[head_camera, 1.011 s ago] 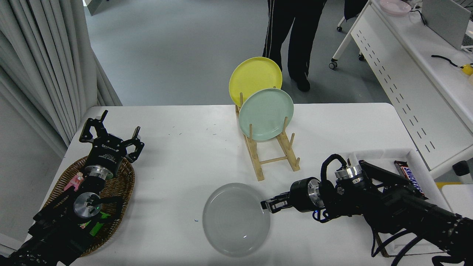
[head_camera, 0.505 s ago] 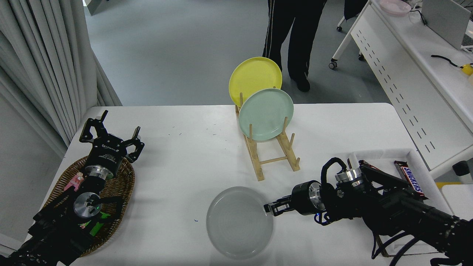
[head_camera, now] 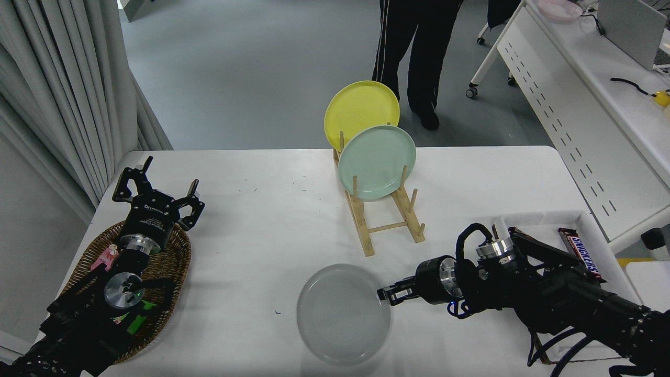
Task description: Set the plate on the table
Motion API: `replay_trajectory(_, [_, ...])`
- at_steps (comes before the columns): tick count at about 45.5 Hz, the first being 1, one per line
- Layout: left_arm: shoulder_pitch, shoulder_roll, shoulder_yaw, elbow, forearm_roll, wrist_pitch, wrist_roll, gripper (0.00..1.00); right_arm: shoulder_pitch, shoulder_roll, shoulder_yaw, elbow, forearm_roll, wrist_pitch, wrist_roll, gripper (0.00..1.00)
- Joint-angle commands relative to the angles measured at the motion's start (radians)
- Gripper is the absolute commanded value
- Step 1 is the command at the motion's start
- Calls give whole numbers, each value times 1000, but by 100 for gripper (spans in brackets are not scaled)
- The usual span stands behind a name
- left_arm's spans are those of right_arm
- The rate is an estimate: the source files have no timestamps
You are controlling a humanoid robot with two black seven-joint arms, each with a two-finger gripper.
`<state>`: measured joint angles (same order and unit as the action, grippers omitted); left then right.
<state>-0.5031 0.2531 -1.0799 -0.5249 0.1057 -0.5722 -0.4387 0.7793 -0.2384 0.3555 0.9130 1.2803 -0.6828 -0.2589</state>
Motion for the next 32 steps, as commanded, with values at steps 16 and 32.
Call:
replay_trajectory(16, [0,0,0,-1,0,0,0,100,0,16,5,-14,-4,5,0,0])
replay_trajectory(32, [0,0,0,0,-1,0,0,100,-5,27,5,-14,-12,5,0,0])
